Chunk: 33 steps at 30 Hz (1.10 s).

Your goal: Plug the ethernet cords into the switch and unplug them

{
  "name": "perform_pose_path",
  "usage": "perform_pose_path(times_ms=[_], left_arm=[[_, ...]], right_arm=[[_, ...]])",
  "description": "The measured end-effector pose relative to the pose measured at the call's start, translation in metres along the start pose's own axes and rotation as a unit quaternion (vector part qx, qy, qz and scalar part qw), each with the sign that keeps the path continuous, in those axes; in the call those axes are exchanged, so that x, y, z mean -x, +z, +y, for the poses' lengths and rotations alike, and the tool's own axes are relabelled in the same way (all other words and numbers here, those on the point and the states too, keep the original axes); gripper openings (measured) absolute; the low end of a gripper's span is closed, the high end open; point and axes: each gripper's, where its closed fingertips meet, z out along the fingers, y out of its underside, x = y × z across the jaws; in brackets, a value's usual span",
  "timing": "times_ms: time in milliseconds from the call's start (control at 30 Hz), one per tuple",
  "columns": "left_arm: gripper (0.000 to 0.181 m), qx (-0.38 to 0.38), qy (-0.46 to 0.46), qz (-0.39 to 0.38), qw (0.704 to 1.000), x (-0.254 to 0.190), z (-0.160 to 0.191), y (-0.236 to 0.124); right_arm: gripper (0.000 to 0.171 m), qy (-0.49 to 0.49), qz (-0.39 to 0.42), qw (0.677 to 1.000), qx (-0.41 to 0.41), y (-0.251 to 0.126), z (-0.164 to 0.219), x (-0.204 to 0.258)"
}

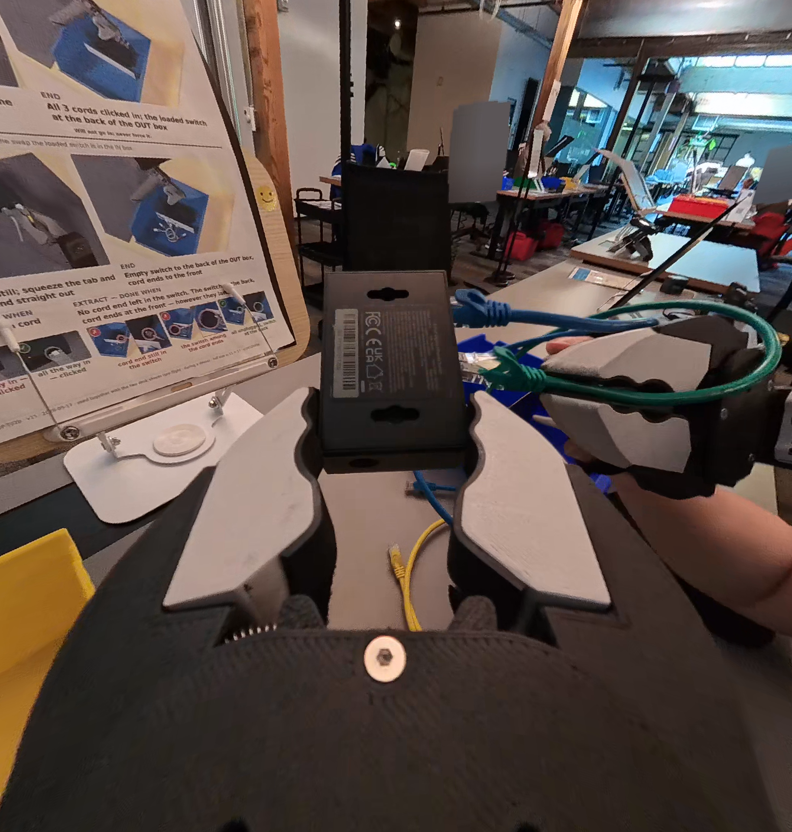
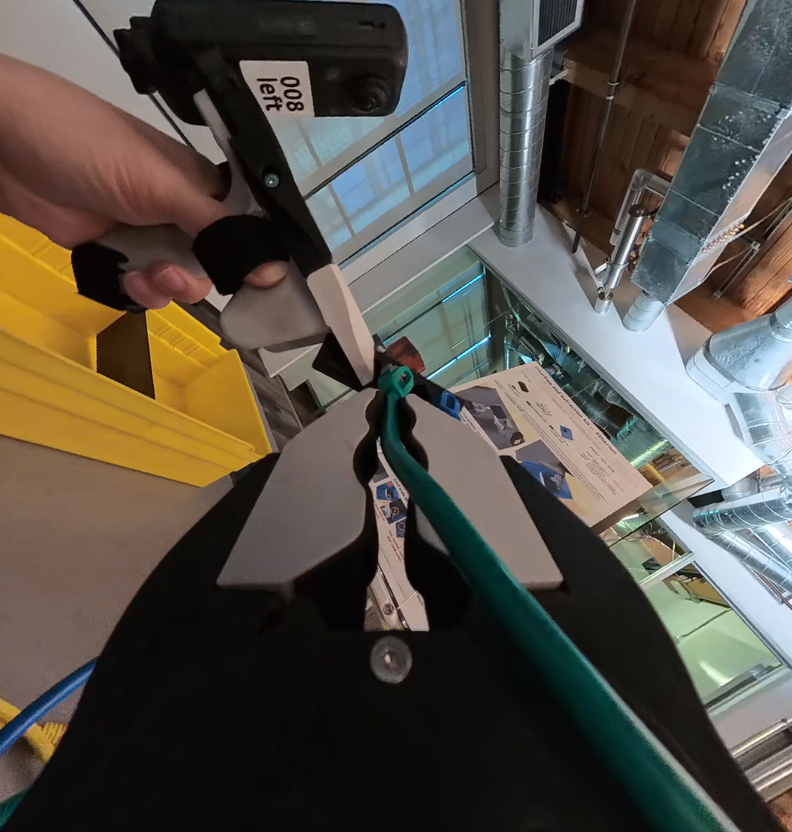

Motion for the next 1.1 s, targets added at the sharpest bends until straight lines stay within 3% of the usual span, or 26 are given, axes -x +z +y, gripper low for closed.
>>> perform_pose_path(times_ms=[1100], left_arm=[[0.06, 0.046, -0.018, 0.001, 0.999, -0.007, 0.012, 0.002]], right_arm=[[0.007, -0.117, -0.052, 0.991, 0.04, -0.008, 0.014, 0.004]])
